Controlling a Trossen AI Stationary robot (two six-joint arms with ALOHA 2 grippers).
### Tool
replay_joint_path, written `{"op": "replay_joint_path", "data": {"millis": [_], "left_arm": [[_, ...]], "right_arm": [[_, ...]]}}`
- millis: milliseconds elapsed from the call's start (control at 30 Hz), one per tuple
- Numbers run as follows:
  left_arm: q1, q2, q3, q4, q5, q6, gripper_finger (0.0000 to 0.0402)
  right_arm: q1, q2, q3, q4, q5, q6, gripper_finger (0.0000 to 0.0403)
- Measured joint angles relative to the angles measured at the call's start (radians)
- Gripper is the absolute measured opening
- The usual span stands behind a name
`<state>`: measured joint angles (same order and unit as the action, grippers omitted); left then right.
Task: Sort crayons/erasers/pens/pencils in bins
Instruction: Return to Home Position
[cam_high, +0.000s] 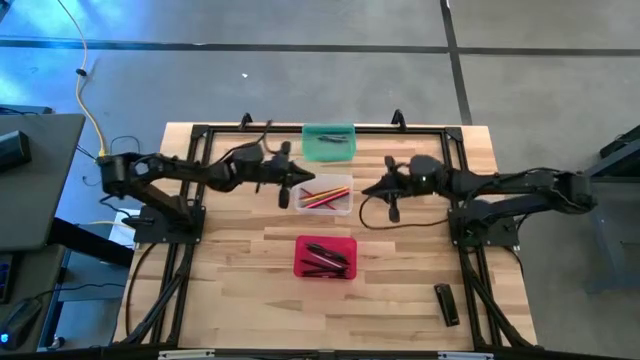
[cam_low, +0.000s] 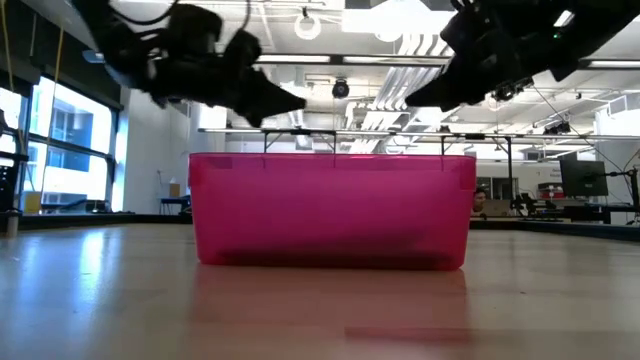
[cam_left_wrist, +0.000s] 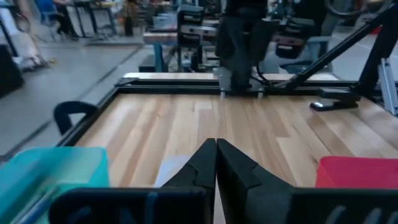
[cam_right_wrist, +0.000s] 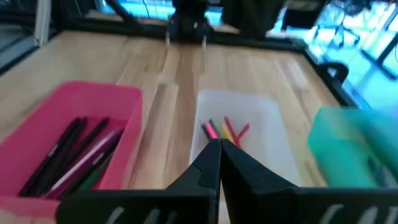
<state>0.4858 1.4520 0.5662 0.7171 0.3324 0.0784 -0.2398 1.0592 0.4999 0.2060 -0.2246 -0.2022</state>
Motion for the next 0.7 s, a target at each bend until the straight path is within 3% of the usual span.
{"op": "replay_joint_path", "data": {"millis": [167, 467, 700], "left_arm": [[-0.008, -0.123, -0.141, 0.069, -0.022, 0.0, 0.0], [-0.048, -0.375, -0.333, 0.121, -0.022, -0.042, 0.0], [-0.061, -0.626, -0.468, 0.12, -0.02, -0.068, 0.0]], "right_arm": [[-0.076, 0.002, -0.002, 0.025, -0.031, -0.036, 0.0], [-0.122, -0.007, -0.199, 0.345, -0.097, 0.062, 0.0], [-0.123, -0.172, -0.294, 0.327, -0.064, 0.072, 0.0]]}}
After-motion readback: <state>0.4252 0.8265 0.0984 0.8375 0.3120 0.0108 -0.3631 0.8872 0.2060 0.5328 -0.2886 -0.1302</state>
